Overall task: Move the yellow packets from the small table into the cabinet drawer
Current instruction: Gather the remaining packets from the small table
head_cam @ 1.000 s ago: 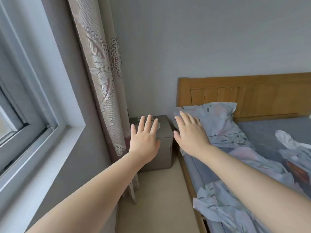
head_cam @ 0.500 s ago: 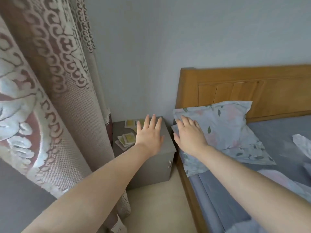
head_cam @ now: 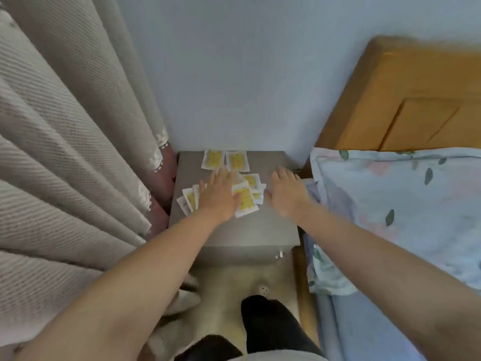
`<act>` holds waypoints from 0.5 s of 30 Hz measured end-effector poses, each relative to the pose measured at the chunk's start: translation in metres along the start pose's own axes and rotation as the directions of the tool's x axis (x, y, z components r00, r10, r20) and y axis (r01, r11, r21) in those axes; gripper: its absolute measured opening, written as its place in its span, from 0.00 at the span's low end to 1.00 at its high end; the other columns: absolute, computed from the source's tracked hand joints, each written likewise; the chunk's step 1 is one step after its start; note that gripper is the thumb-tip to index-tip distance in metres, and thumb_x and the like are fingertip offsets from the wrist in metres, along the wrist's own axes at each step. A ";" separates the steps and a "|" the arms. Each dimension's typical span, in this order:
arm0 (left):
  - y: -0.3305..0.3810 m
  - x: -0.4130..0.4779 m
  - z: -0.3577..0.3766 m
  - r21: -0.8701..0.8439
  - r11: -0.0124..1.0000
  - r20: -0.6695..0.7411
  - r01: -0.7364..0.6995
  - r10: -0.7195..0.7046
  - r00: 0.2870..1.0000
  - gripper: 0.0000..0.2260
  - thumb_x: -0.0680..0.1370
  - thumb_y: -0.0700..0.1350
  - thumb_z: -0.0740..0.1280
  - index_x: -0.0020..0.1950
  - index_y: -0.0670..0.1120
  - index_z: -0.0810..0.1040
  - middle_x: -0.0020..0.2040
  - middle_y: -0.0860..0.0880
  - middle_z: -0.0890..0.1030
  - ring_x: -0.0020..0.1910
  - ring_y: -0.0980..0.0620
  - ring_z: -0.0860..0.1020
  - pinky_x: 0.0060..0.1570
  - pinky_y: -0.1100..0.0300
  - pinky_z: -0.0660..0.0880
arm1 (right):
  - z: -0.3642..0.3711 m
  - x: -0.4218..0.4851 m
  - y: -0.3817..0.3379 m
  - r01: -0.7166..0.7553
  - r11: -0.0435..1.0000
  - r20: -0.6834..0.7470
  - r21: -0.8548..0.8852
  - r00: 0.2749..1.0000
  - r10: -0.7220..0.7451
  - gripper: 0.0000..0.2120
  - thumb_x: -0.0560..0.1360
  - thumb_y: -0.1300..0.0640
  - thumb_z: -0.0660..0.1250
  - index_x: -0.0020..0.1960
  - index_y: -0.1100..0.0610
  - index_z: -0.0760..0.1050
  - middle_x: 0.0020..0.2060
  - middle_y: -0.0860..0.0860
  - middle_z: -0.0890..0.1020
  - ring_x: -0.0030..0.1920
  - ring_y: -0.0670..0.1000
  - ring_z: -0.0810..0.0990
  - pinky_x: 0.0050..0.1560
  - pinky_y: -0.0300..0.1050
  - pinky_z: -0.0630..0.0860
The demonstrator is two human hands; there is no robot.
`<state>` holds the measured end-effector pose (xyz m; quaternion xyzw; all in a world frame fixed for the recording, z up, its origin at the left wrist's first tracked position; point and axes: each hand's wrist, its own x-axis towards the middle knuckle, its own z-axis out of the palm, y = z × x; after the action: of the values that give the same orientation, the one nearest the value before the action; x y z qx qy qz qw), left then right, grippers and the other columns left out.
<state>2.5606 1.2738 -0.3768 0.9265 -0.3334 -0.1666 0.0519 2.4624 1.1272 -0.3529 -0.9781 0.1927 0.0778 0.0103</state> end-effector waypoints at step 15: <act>-0.135 0.126 0.142 -0.178 0.848 0.186 0.499 -0.469 0.864 0.30 0.79 0.54 0.59 0.77 0.49 0.52 0.77 0.42 0.53 0.74 0.40 0.55 0.71 0.44 0.58 | 0.181 0.161 -0.016 -0.278 0.952 0.476 0.126 0.859 0.187 0.34 0.79 0.44 0.57 0.78 0.55 0.46 0.77 0.55 0.48 0.75 0.57 0.54 0.70 0.55 0.60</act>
<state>2.6842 1.2999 -0.5725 0.9555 -0.0711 -0.2724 0.0875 2.5887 1.0909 -0.5573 -0.8956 0.3084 0.2886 0.1395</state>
